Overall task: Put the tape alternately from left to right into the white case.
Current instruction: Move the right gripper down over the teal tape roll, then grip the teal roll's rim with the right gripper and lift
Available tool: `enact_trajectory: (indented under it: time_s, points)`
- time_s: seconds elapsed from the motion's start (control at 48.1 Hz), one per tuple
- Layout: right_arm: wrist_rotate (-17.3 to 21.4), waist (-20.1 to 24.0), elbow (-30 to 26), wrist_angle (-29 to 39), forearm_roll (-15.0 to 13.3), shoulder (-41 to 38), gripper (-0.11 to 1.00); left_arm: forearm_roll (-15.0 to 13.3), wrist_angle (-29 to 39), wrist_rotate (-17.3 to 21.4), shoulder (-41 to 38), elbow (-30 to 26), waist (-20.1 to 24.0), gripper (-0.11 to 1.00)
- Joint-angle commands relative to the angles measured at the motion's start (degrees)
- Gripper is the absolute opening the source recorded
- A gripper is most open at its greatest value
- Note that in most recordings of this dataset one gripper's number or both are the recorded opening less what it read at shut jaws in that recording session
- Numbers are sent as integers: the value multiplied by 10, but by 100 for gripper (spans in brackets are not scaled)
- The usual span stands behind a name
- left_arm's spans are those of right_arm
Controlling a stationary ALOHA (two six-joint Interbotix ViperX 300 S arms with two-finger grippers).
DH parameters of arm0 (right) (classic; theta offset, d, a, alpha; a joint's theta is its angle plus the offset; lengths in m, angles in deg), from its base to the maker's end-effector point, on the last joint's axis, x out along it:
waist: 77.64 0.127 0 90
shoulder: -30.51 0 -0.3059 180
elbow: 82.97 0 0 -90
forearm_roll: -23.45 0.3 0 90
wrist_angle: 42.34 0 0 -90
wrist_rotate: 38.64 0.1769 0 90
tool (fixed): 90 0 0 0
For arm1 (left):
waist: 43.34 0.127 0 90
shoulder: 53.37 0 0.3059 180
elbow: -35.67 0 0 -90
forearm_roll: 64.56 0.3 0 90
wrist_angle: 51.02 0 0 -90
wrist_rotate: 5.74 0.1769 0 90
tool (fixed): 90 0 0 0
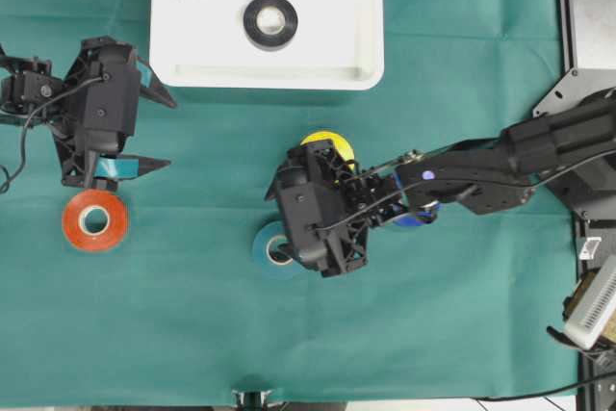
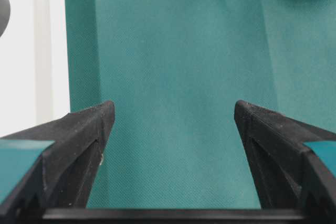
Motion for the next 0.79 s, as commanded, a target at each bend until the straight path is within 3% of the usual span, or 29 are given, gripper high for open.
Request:
enact_trajectory:
  time_s: [0.0,0.603,0.666,0.77]
  points:
    - [1,2,-20,2,0,-2,74,-1,-4,-1,6,-5,-2,95]
    - [0,2,-52,40,-2,-31,73,-1,-4,-1,5,-1,-1,95]
    - [0,2,-53,40,-2,-31,69,-1,-4,-1,5,-1,-2,95]
    - [0,2,-53,40,-1,-30,50,-1,-4,-1,5,-1,-2,95]
